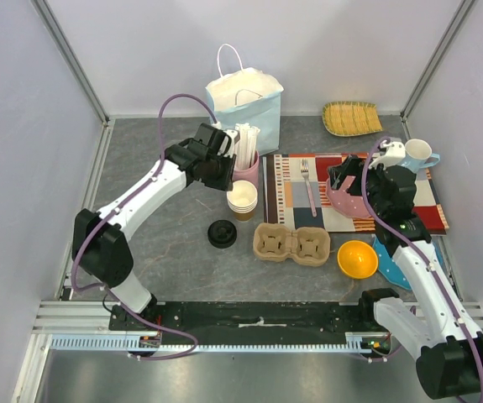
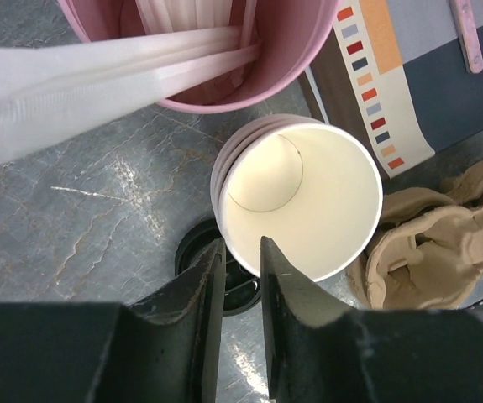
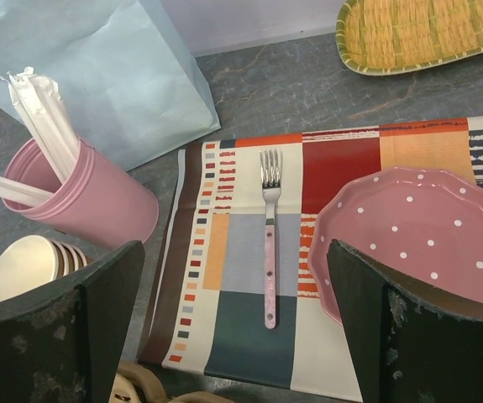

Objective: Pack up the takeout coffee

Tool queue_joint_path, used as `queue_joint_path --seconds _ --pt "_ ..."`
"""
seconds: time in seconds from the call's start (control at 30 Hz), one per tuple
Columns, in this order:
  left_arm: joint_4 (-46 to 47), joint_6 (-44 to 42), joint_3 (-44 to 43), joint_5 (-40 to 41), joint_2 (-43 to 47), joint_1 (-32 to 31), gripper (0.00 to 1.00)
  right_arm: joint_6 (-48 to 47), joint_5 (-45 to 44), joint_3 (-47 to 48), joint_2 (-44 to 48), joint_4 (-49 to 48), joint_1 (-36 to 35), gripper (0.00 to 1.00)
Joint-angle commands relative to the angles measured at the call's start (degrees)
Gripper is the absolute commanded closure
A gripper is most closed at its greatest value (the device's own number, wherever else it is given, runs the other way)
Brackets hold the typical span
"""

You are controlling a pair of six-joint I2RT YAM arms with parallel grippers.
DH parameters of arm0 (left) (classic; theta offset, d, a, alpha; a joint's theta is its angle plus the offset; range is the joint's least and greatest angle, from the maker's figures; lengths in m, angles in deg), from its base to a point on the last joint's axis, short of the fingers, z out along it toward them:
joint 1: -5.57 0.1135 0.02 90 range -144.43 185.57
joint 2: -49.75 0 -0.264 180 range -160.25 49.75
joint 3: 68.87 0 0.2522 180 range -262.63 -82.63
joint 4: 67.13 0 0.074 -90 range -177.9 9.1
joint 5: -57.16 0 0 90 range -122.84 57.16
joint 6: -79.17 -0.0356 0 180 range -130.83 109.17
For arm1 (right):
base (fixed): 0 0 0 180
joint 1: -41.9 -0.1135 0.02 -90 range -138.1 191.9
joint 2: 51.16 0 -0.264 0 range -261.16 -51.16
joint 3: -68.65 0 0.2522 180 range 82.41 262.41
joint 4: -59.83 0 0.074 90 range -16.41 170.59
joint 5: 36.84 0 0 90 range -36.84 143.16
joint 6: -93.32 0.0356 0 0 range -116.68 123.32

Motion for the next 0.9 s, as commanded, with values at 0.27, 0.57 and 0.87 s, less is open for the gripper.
queue_joint_path --seconds 0.27,0.57,0.87 --pt "1.37 5.01 -4.16 3.43 -3.95 -0.44 0.83 -1.28 -1.52 -0.53 1.32 0.34 -0.27 0.02" --pt "0.75 3.52 -5.83 5.02 -3.52 -0.44 0.79 -1.45 -0.38 -0.53 0.62 0.26 -0.27 0.02" --pt "0.75 2.46 -3.55 5.55 -4.92 -0.35 0.76 -1.80 -0.12 -0.36 -0.08 0.25 -0.27 0.02"
